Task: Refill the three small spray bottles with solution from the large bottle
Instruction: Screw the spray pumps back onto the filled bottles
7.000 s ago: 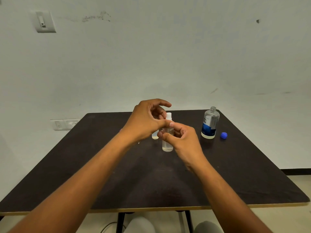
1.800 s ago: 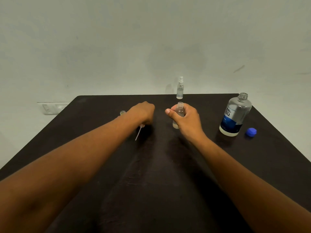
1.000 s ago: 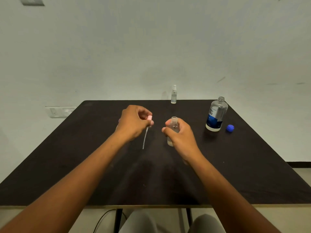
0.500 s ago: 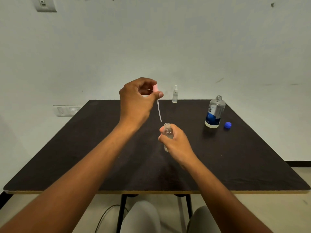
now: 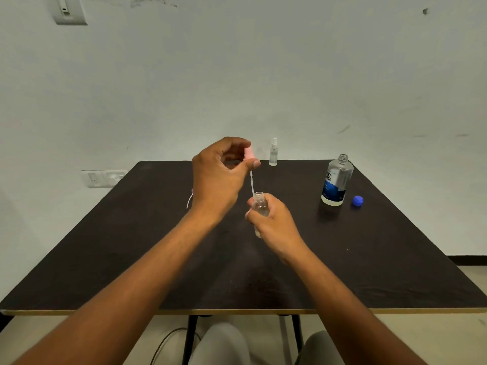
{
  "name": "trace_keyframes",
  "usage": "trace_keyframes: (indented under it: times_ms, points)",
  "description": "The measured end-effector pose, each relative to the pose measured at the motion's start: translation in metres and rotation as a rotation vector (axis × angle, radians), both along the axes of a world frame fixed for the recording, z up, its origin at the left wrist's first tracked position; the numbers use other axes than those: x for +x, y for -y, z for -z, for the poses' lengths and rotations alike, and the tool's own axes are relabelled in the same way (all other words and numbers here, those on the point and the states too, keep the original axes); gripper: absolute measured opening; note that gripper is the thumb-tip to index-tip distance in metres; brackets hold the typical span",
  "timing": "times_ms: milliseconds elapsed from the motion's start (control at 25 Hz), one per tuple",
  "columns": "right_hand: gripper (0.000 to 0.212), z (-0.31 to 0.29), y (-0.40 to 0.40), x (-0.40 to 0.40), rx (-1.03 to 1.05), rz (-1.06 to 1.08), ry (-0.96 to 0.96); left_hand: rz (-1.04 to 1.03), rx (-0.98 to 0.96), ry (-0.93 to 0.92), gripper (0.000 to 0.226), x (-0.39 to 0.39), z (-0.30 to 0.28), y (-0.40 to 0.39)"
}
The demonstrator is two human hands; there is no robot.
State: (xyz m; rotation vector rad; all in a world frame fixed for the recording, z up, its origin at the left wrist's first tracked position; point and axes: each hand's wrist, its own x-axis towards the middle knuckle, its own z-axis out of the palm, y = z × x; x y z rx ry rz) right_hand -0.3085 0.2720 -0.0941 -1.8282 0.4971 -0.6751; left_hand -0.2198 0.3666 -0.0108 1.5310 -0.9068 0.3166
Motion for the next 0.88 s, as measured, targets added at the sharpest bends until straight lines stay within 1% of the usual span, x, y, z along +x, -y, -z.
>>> trace_keyframes:
  times_ms: [160,320,560,760,880]
  points:
    - [0.020,0.003,-0.001,0.003,-0.018,0.011,-0.025,-0.010,-0.051,0.016,0.031,0.005,-0.010,0.000]
    - [0.019,0.001,0.000,0.006,-0.040,0.002,-0.029,0.009,0.018,0.006,0.032,0.003,-0.005,0.003]
    - [0.015,-0.005,0.003,0.007,-0.038,-0.012,0.015,0.072,0.086,-0.093,0.031,-0.002,0.020,0.006]
    - [0.021,-0.006,0.007,0.008,-0.029,-0.026,0.015,0.063,0.094,-0.118,0.031,-0.004,0.028,0.009]
    - [0.025,-0.005,0.010,0.008,-0.050,-0.015,0.019,0.061,0.110,-0.121,0.026,-0.005,0.030,0.010]
